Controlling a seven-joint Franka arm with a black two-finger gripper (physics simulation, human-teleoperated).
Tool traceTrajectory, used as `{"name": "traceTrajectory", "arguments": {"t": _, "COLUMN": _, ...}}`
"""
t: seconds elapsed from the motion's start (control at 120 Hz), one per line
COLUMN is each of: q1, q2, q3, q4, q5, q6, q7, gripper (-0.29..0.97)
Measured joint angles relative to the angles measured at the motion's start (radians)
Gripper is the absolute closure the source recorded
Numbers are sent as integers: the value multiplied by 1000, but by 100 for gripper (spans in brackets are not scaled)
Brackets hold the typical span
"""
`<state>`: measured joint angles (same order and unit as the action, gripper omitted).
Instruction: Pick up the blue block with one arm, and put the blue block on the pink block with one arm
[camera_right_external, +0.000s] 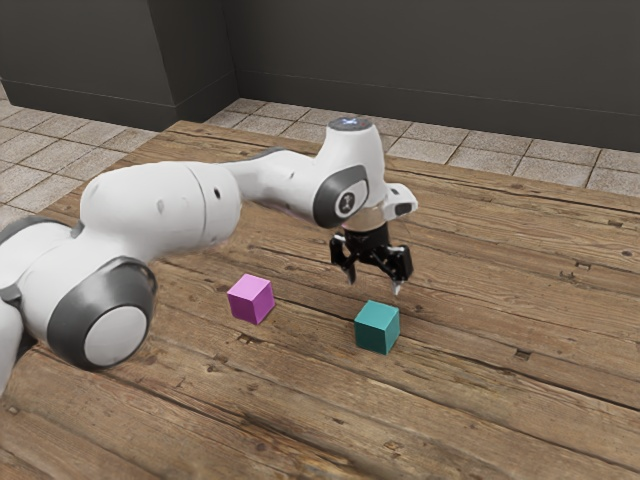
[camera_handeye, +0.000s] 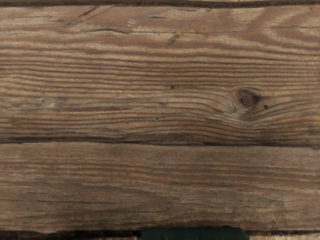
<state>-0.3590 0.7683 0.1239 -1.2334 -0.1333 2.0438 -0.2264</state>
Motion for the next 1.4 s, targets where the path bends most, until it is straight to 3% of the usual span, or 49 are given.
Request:
{"name": "traceTrajectory", "arguments": {"t": 0.317, "q1": -58, "q2": -64, "q3": 23, "q4": -135, "q5": 12, "q6": 57, "q7": -15, "gripper": 2}}
{"name": "traceTrajectory", "arguments": {"t": 0.583, "q1": -78, "q2": -101, "q3": 28, "q4": -195, "q5": 30, "q6": 85, "q7": 74, "gripper": 2}}
{"name": "traceTrajectory", "arguments": {"t": 1.0, "q1": -77, "q2": -66, "q3": 29, "q4": -203, "q5": 13, "q6": 178, "q7": 169, "gripper": 2}}
{"name": "traceTrajectory", "arguments": {"t": 1.4, "q1": -74, "q2": -67, "q3": 37, "q4": -233, "q5": -12, "q6": 208, "q7": 112, "gripper": 2}}
